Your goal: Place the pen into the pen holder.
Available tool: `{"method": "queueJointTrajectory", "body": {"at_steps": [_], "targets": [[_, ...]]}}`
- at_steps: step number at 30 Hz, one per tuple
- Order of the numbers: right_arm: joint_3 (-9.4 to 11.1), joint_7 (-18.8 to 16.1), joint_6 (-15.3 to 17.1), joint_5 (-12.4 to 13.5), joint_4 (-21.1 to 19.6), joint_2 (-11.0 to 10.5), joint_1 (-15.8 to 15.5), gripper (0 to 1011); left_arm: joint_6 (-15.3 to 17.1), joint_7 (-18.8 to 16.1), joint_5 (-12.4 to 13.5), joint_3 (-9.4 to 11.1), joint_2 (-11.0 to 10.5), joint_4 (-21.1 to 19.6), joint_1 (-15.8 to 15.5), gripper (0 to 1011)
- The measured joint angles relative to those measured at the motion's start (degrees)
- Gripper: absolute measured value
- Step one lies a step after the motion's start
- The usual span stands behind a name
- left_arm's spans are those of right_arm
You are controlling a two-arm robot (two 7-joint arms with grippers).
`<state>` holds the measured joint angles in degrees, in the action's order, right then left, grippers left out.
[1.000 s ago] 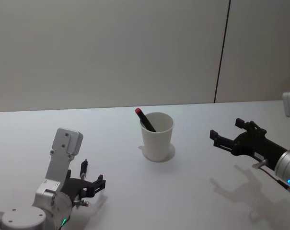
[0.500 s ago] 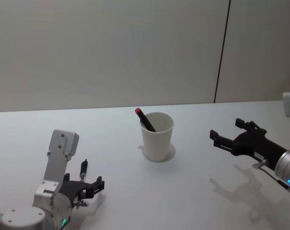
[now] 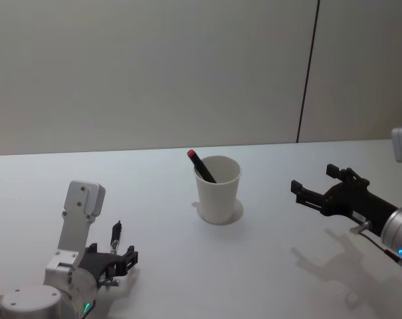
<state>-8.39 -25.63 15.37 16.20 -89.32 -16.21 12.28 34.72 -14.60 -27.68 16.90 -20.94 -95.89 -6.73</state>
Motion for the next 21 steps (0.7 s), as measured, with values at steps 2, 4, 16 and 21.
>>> {"method": "queueJointTrajectory", "body": {"at_steps": [2,4,16,21], "targets": [[0.0,0.0,0.0,0.0,0.0,0.0,0.0,1002,0.34,0.03,0.1,-0.07,0.11,0.2,-0.13,809],[0.0,0.0,0.0,0.0,0.0,0.0,0.0,1002,0.56,0.07,0.21,-0.09,0.18,0.32,-0.18,756],[0.0,0.0,0.0,0.0,0.0,0.0,0.0,1002,2.26,0.68,1.3,-0.22,0.75,1.59,-0.57,367],[0.0,0.0,0.0,0.0,0.0,0.0,0.0,1002,2.67,0.86,1.61,-0.3,0.98,1.97,-0.68,209]]}}
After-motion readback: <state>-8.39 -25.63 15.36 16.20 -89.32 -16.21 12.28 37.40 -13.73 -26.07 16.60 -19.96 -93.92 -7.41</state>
